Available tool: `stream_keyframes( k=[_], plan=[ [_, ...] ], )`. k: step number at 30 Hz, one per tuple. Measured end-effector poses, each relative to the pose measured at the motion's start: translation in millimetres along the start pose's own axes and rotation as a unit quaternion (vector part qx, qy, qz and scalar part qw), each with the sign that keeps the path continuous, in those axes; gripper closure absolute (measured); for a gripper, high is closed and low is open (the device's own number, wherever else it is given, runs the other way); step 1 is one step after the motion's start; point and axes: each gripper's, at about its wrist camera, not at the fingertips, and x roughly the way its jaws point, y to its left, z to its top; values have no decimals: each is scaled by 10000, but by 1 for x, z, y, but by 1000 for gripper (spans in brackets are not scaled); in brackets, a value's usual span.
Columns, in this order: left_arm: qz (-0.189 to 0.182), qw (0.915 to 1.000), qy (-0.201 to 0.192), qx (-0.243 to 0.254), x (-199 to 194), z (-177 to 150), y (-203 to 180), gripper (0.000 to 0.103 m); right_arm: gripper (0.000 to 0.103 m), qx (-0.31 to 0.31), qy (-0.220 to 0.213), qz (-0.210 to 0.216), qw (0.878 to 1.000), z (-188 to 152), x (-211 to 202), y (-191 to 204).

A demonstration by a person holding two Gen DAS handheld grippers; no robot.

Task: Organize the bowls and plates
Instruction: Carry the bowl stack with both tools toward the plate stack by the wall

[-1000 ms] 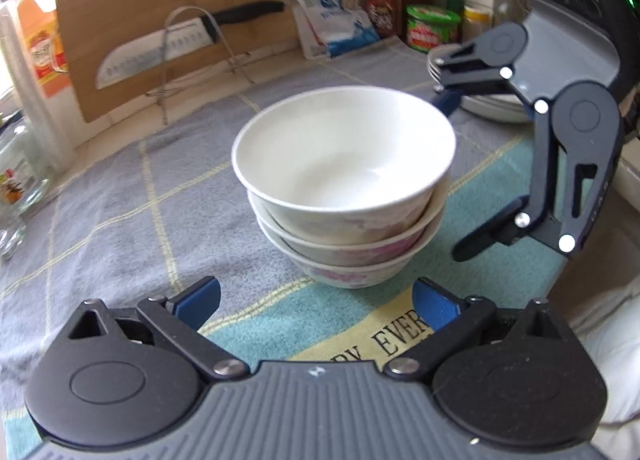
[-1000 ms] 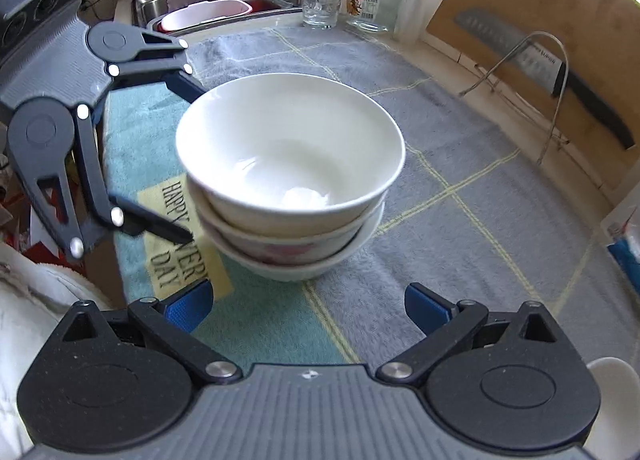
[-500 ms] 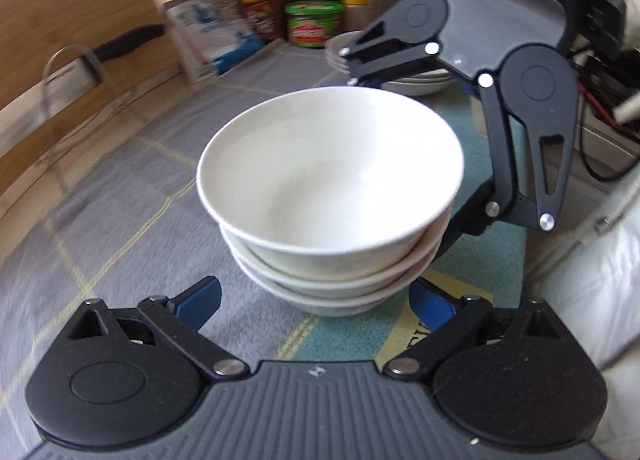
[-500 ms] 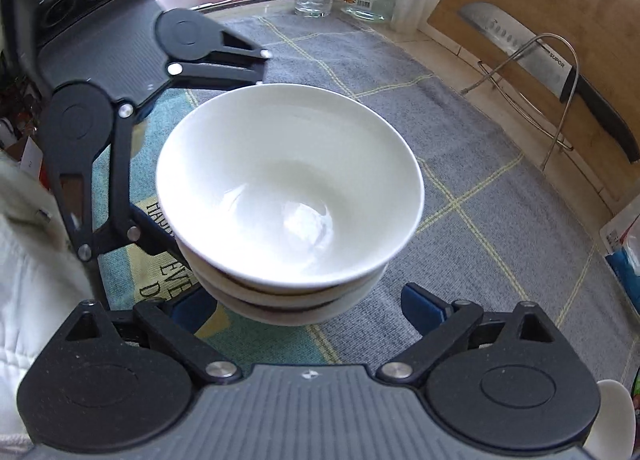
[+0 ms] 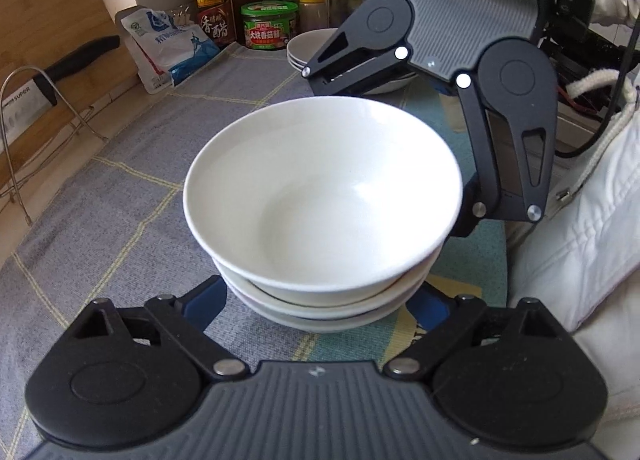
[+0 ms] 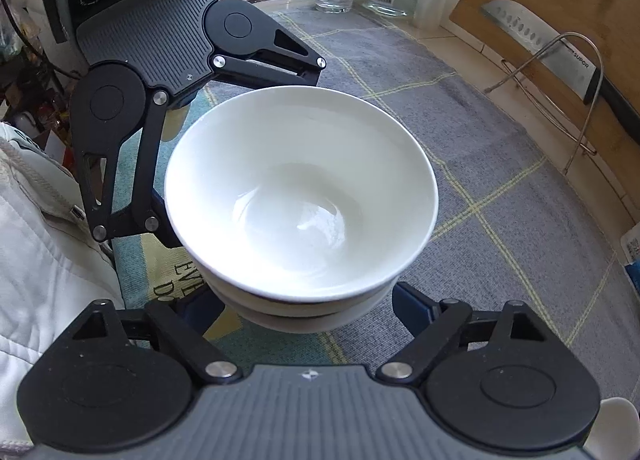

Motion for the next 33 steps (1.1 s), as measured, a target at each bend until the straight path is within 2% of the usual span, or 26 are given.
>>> stream_keyframes(
  k=[12, 33],
  plan=[
    [-391, 9992, 4, 116, 6, 1, 10, 15, 14, 96, 33, 112, 9999, 2, 0, -3],
    [-246, 9992, 260, 181, 3, 17, 6, 16, 17, 143, -56, 68, 9999, 0, -9, 0]
  ],
)
